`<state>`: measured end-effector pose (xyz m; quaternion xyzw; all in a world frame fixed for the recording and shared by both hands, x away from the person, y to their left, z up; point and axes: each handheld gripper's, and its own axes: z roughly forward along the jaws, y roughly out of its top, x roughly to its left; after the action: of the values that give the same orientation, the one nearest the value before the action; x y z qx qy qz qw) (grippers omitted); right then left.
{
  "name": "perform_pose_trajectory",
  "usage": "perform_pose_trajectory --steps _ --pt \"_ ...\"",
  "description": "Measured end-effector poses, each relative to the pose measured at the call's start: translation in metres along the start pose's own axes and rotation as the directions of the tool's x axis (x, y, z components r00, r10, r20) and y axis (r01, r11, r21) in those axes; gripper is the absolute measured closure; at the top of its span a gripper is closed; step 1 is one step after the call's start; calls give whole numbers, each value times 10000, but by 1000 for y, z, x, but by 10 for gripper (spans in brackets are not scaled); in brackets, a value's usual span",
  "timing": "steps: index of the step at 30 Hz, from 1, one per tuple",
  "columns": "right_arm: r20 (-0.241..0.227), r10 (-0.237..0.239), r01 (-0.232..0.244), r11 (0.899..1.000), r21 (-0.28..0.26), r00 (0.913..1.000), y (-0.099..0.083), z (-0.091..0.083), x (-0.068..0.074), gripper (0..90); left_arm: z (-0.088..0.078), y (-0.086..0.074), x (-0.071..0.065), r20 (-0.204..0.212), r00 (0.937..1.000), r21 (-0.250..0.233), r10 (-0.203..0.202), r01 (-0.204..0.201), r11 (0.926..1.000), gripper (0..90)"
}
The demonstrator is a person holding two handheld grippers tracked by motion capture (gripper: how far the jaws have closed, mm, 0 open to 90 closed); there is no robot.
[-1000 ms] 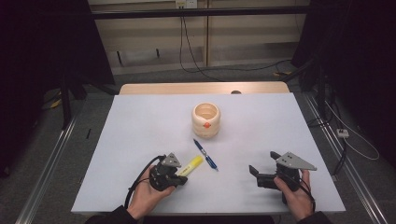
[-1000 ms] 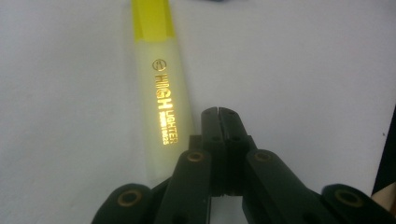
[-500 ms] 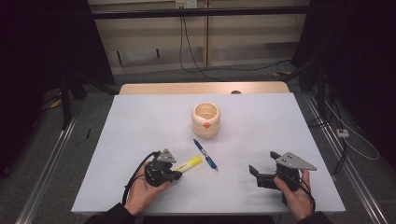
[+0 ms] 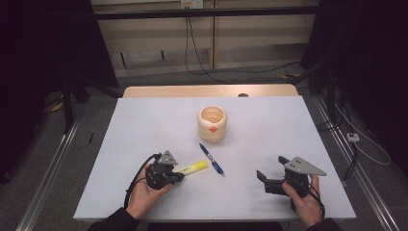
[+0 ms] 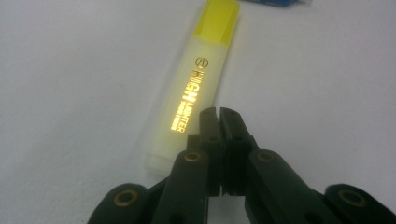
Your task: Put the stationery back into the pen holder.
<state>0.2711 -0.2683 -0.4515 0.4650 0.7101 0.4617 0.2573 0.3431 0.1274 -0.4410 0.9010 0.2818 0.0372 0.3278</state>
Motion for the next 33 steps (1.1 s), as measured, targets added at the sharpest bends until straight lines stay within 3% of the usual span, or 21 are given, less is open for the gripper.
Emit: perform_pose_trajectory --steps 6,9,10,11,12,16,19,21,22,26,33 --pt "3 -5 5 10000 2 10000 0 0 0 41 -6 4 -4 210 9996 -520 181 -170 9985 878" --pt "-10 -3 3 10000 3 10000 0 0 0 41 -12 5 -1 -151 9996 -702 250 -260 9972 845" --pt "-7 -4 4 10000 -2 10000 0 0 0 41 -12 5 2 13 9999 -860 144 -143 9962 835" --pt "3 24 -24 10000 -18 10000 0 0 0 41 -12 5 3 -181 9997 -809 147 -161 9966 819" --pt "4 22 -22 10000 -14 10000 0 0 0 41 -12 5 5 11 9999 -907 118 -116 9958 792" --pt "1 23 -23 10000 -20 10000 0 0 0 41 -11 7 7 -11 9999 -997 155 -156 9949 598" --pt "3 30 -30 10000 -19 10000 0 0 0 41 -12 10 7 27 9990 -912 448 -444 9948 437" --pt "-11 13 -13 10000 -17 10000 0 0 0 41 -13 11 8 -258 9987 -983 433 -456 9941 356" --pt "-2 24 -24 10000 -16 10000 0 0 0 41 -12 11 10 -43 9994 -1151 333 -336 9928 306" --pt "-6 25 -25 10000 -26 10000 0 0 0 41 -12 13 14 -118 9998 -1217 189 -202 9924 131" --pt "2 4 -4 10000 16 10000 1 1 0 41 -18 26 19 -234 9992 -1491 330 -361 9882 73"
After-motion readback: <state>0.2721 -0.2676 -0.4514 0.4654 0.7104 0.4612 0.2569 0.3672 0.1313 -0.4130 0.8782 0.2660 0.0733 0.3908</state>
